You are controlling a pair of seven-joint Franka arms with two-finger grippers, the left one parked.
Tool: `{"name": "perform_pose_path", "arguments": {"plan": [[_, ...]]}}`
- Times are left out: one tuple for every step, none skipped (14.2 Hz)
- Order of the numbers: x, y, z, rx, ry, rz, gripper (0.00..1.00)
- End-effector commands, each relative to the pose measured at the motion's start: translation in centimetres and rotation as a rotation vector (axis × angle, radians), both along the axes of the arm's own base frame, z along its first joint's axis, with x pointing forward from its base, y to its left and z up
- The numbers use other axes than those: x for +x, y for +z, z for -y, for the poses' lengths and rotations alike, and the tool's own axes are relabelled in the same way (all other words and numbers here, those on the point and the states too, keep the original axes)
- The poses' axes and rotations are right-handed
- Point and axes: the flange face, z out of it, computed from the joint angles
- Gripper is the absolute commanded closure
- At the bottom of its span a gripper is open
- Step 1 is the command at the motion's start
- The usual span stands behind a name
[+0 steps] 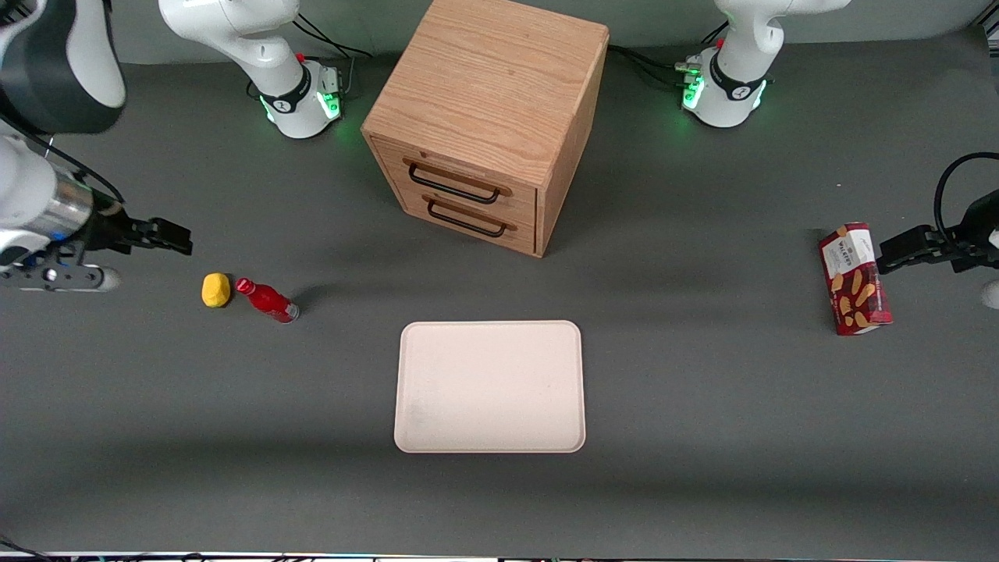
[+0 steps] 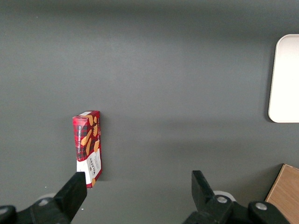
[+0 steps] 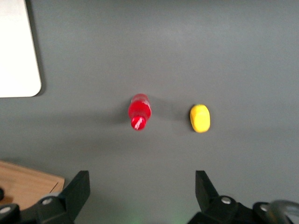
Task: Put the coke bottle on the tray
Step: 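Move the right gripper down over the red Coca-Cola bottle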
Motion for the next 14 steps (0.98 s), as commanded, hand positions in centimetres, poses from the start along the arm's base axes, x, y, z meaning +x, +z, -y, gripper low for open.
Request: {"name": "perform_pose_path", "arguments": {"plan": [[-2.7, -7.1, -0.2, 0.015, 0.010, 0.040, 0.00], [-3.2, -9.3, -0.2, 0.018, 0.015, 0.066, 0.00], [-3.8, -11.5, -0.3, 0.019, 0.020, 0.083, 0.00], [-4.2, -13.3, -0.3, 0.020, 0.024, 0.104, 0.00], [-4.2, -14.4, -0.3, 0.021, 0.040, 0.116, 0.00], [-4.2, -15.5, -0.3, 0.019, 0.049, 0.111, 0.00], [-4.1, -16.2, -0.3, 0.018, 0.051, 0.114, 0.00], [-4.2, -17.1, -0.3, 0.017, 0.052, 0.116, 0.00], [-4.4, -17.7, -0.4, 0.018, 0.054, 0.125, 0.00], [-4.6, -18.5, -0.3, 0.018, 0.053, 0.131, 0.00], [-4.6, -18.7, -0.4, 0.018, 0.055, 0.137, 0.00], [-4.5, -19.1, -0.3, 0.017, 0.054, 0.135, 0.00], [-4.4, -19.1, -0.4, 0.017, 0.057, 0.144, 0.00], [-4.2, -19.5, -0.4, 0.016, 0.058, 0.148, 0.00]]}}
